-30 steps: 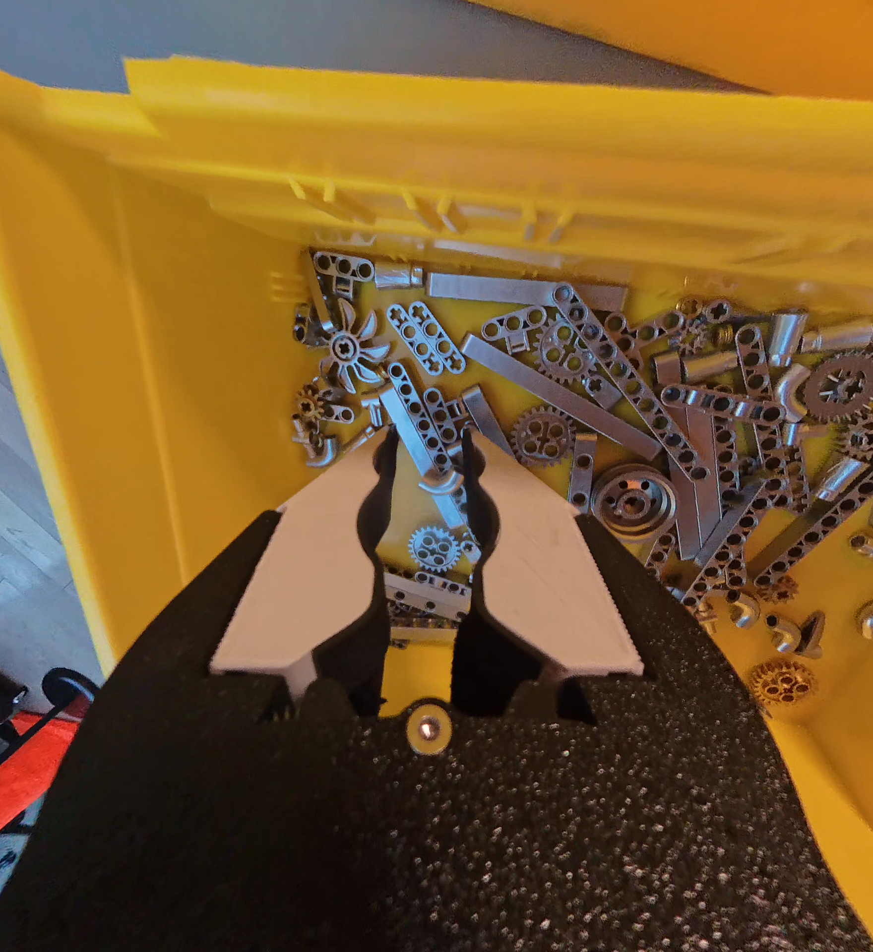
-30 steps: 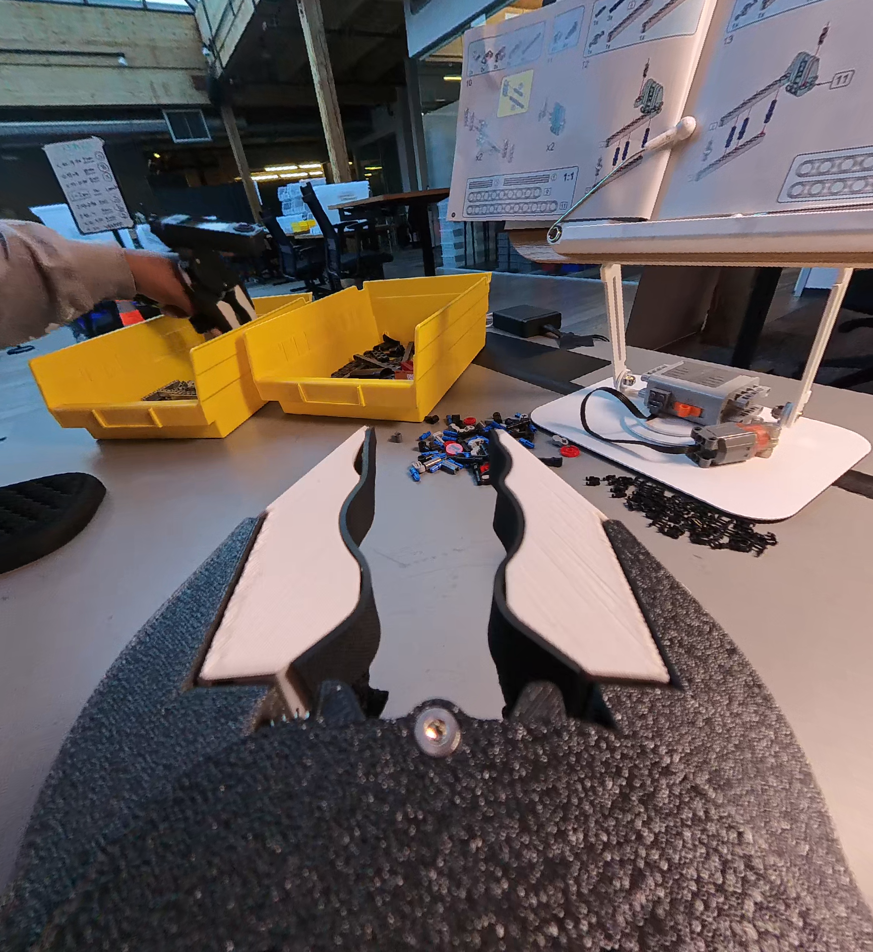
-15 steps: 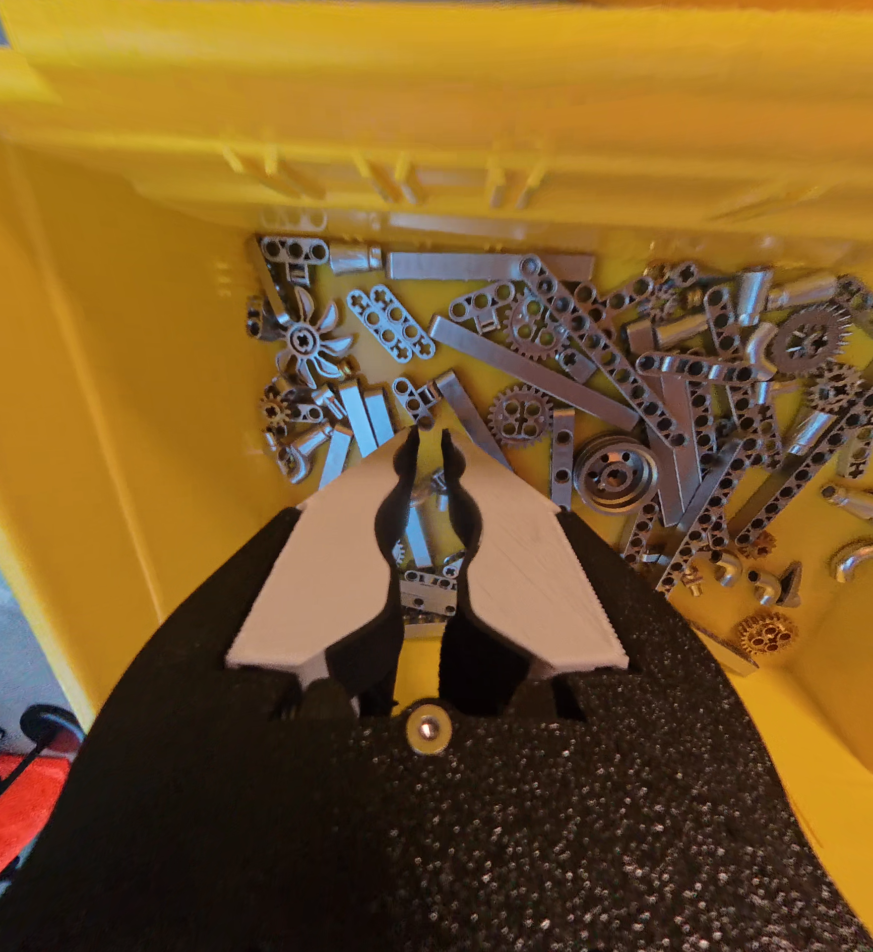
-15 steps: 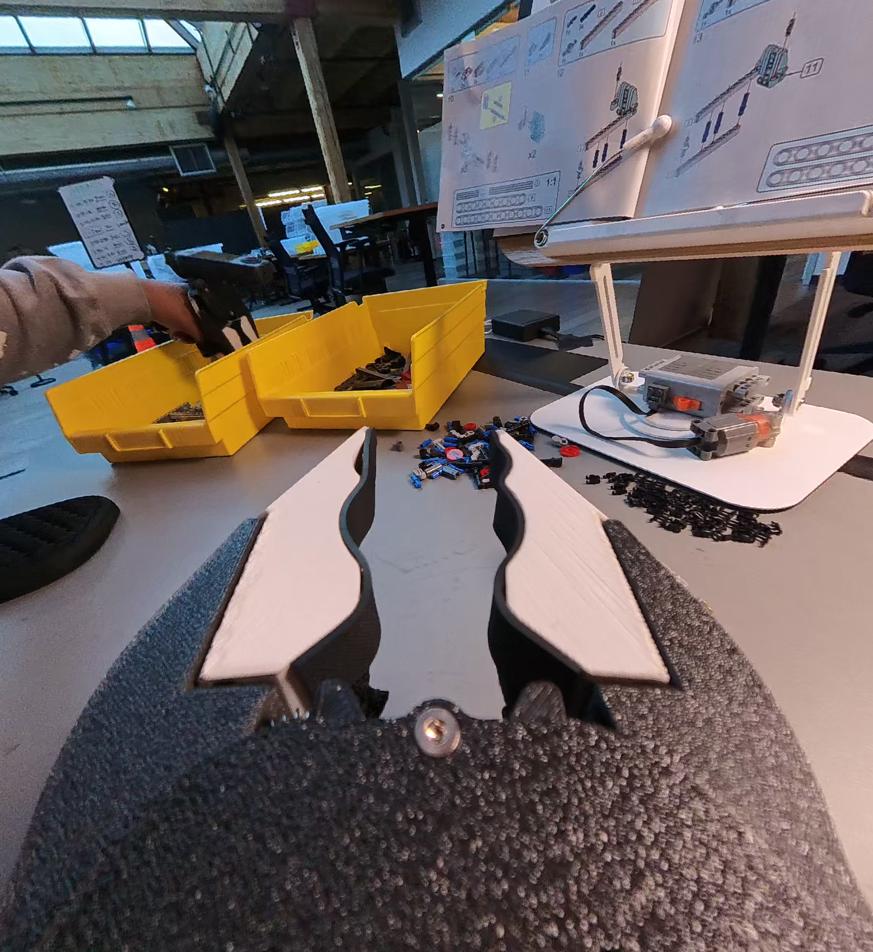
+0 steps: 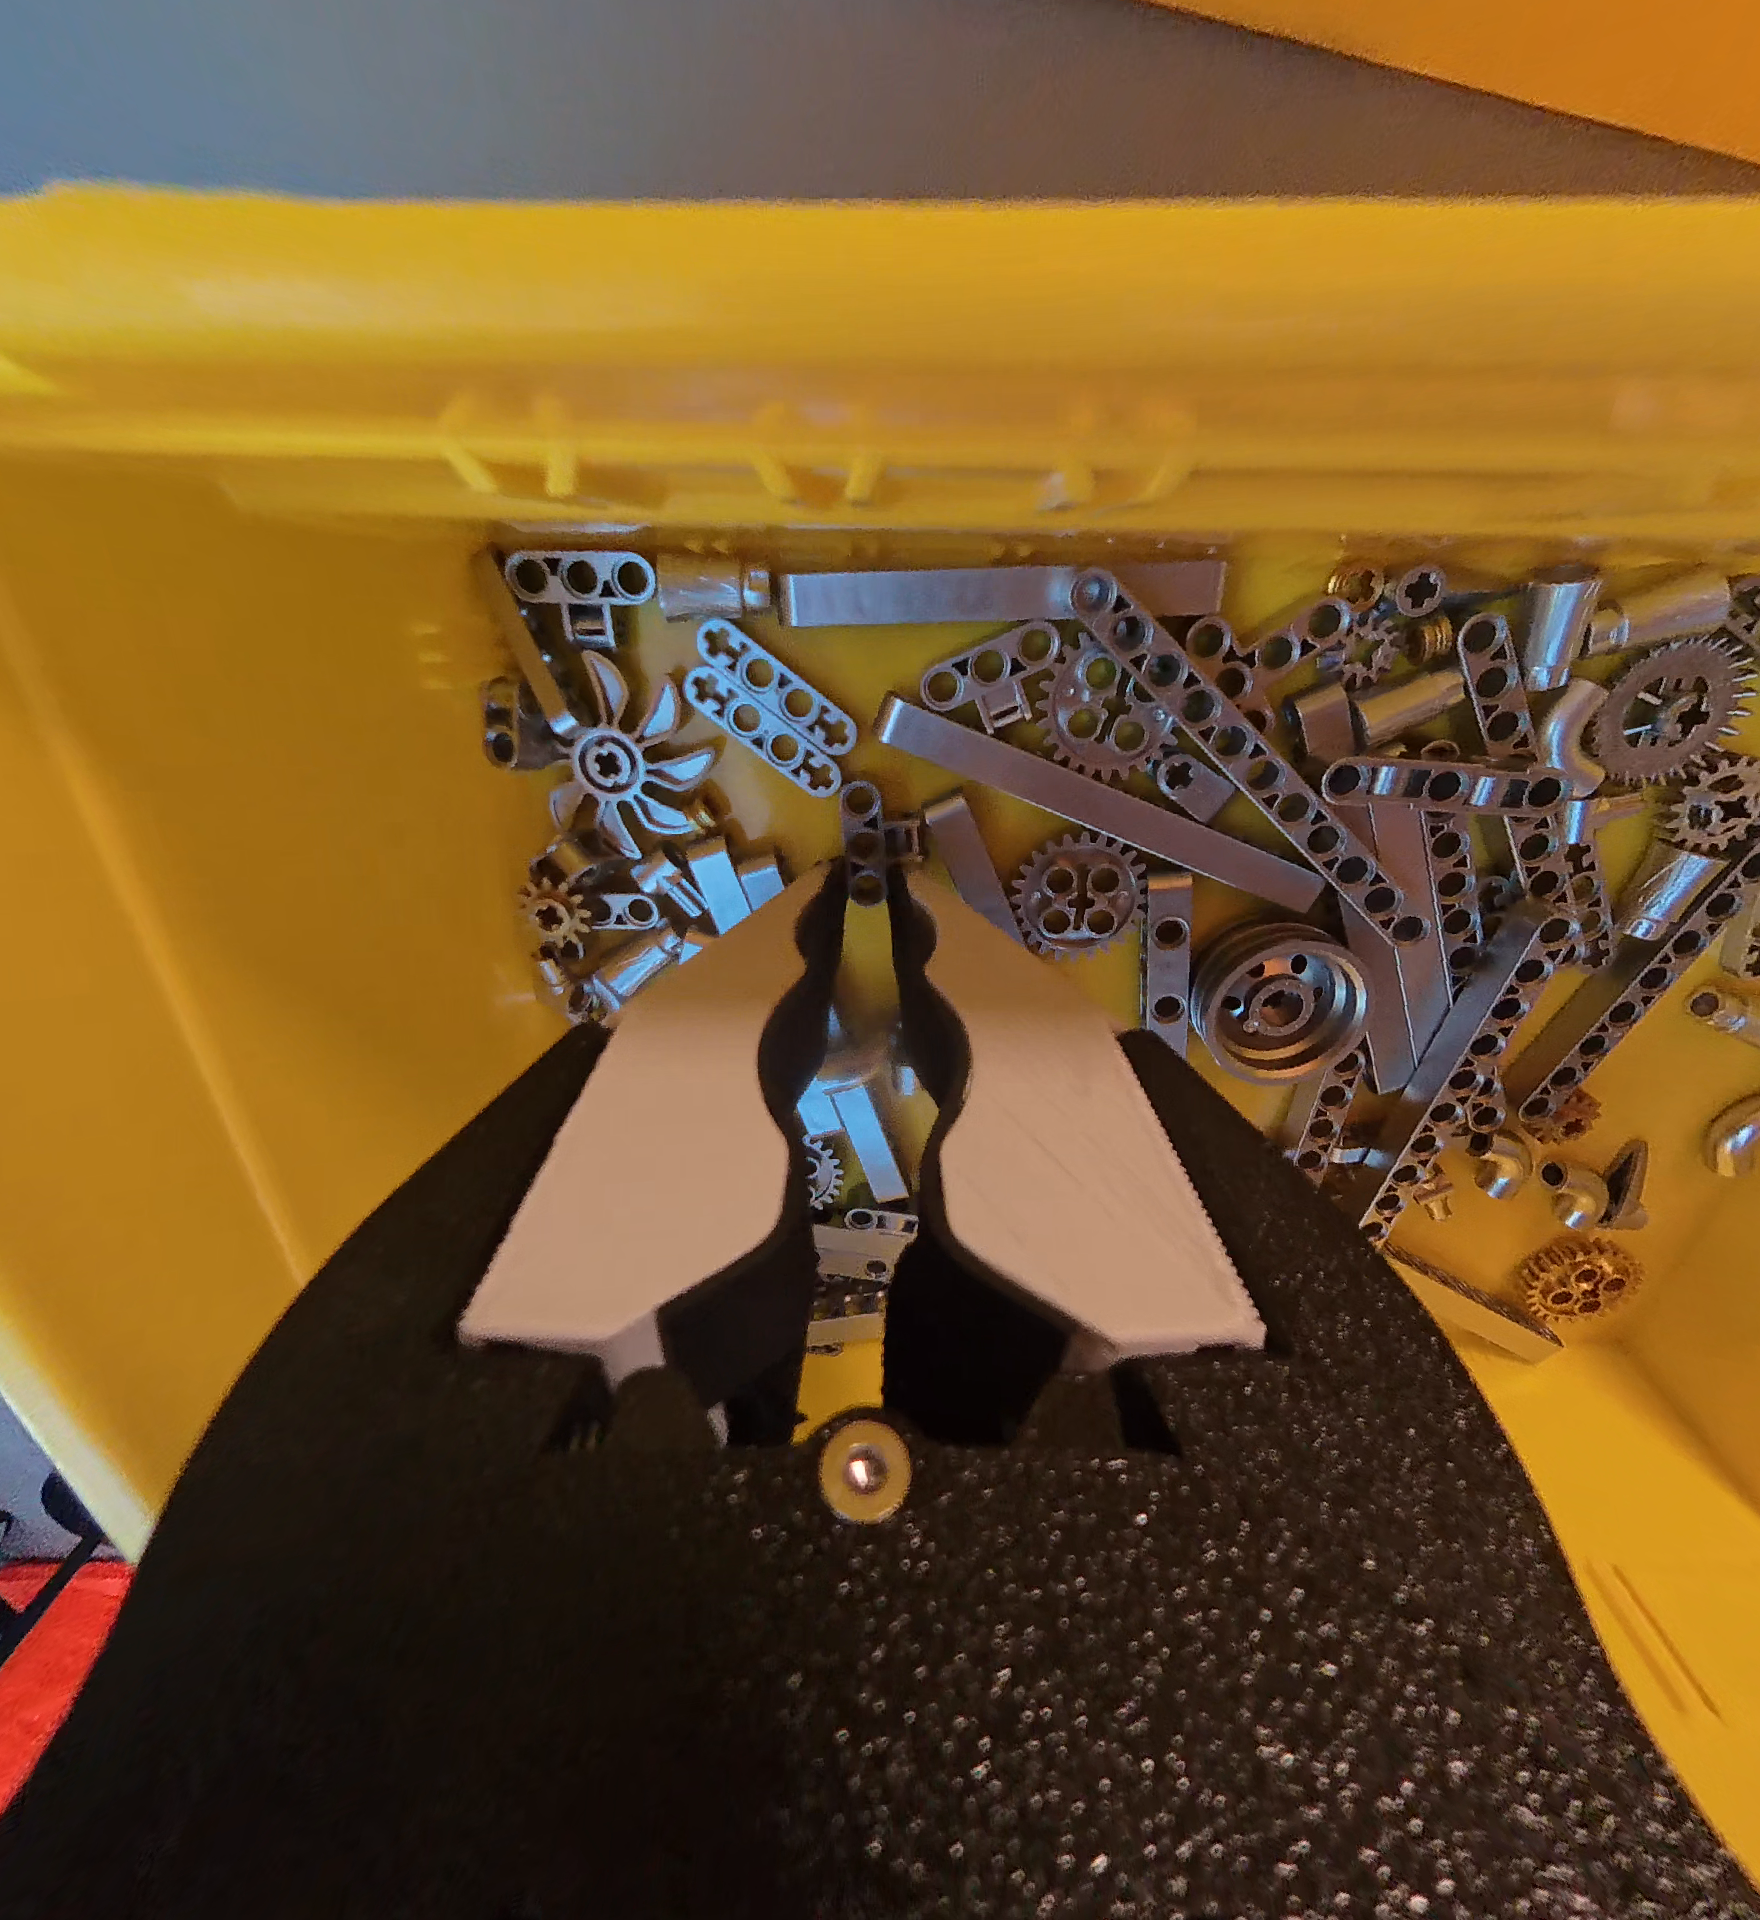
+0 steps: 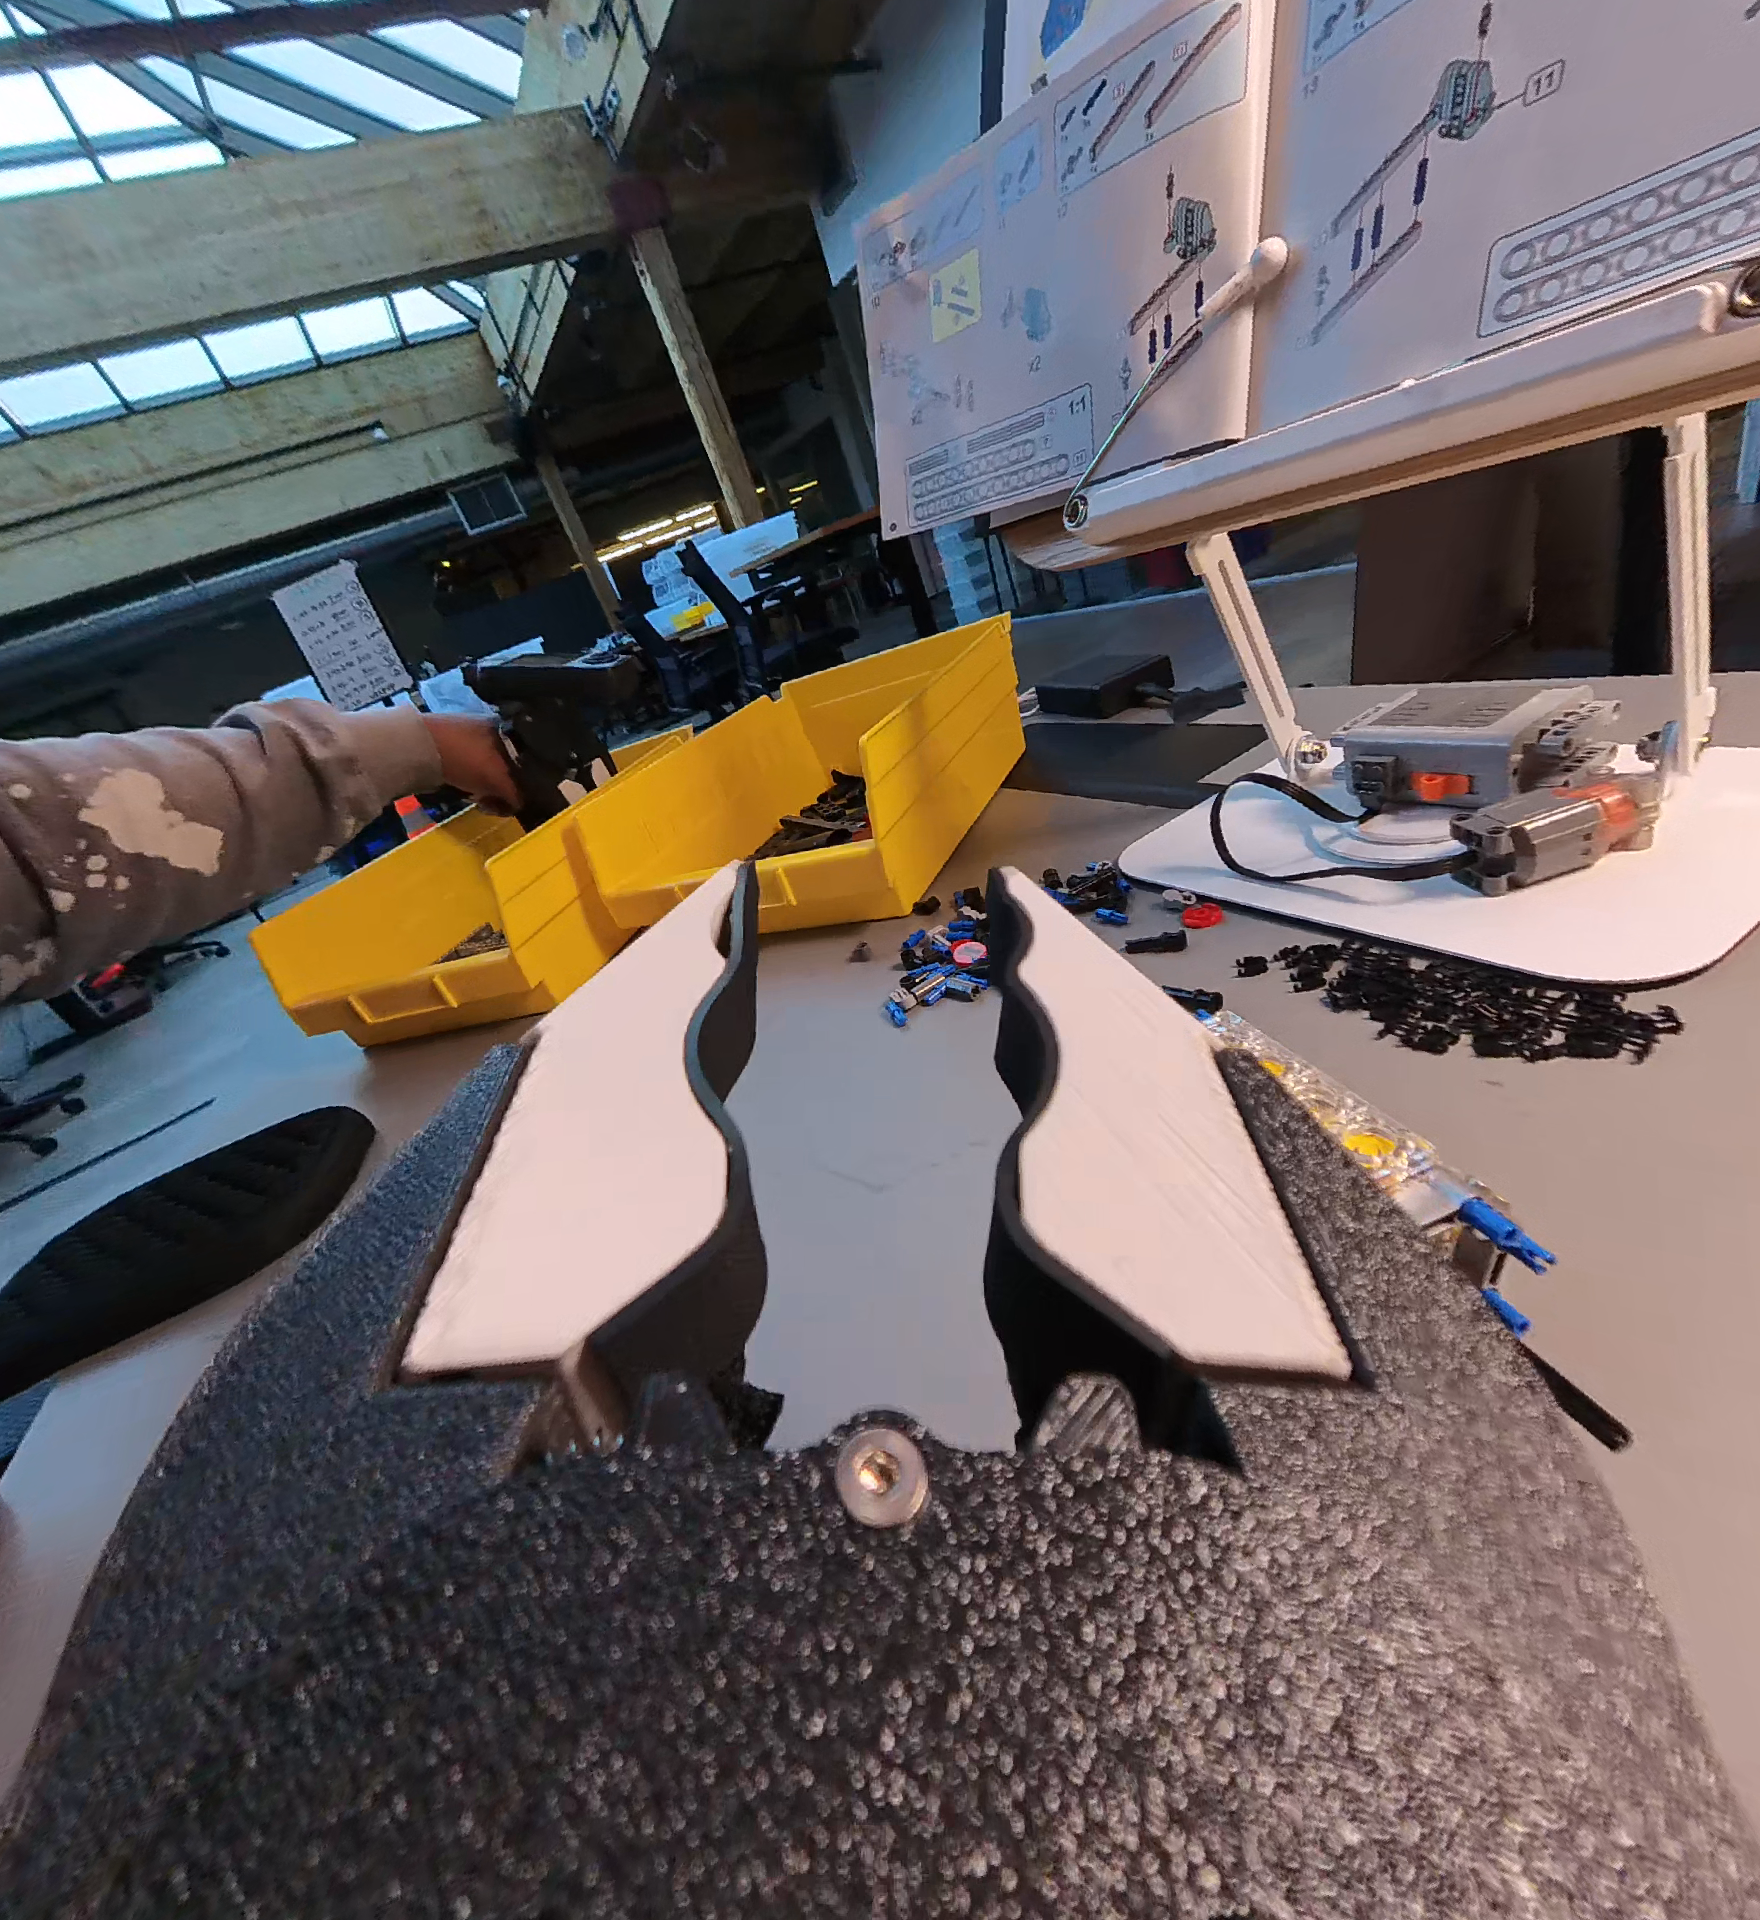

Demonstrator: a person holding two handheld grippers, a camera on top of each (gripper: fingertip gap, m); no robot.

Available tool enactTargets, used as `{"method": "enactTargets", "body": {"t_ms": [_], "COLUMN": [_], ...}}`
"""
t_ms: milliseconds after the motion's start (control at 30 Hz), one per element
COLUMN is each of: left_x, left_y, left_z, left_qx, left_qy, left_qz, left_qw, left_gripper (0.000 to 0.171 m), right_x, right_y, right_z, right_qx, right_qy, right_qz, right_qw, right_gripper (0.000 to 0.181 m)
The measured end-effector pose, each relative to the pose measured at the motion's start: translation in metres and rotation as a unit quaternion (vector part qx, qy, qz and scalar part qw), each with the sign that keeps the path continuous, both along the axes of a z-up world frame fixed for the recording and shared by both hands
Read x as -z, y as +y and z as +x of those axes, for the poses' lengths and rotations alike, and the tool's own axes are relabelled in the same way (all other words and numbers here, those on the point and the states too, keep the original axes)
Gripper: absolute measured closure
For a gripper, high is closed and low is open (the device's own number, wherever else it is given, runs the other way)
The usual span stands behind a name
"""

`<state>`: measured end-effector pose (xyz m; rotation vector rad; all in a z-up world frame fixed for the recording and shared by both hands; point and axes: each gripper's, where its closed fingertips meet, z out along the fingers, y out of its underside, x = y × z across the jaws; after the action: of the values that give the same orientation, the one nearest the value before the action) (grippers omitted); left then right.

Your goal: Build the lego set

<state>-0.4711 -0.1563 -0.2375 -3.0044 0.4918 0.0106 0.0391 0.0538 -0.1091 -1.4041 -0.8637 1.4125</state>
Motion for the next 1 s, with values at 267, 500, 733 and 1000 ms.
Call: {"method": "enactTargets", "body": {"t_ms": [267, 500, 733, 1000], "left_x": [-0.089, -0.118, -0.033, -0.002], "left_y": [0.014, 0.012, 0.01, 0.016], "left_z": [0.046, 0.226, 0.358, 0.388], "left_qx": [0.01, 0.115, 0.158, 0.16], "left_qy": [0.004, -0.077, -0.17, -0.19], "left_qz": [0.148, 0.225, 0.194, 0.177], "left_qw": [0.989, 0.964, 0.953, 0.952], "left_gripper": [0.166, 0.165, 0.165, 0.159], "right_x": [0.006, 0.014, 0.022, 0.027], "right_y": [-0.014, -0.018, -0.045, -0.054], "right_z": [-0.005, -0.005, -0.008, -0.009], "right_qx": [-0.003, 0.013, -0.046, -0.066], "right_qy": [-0.065, -0.149, -0.187, -0.196], "right_qz": [0.107, 0.215, 0.265, 0.278], "right_qw": [0.992, 0.965, 0.945, 0.938], "right_gripper": [0.138, 0.111, 0.101, 0.101]}}
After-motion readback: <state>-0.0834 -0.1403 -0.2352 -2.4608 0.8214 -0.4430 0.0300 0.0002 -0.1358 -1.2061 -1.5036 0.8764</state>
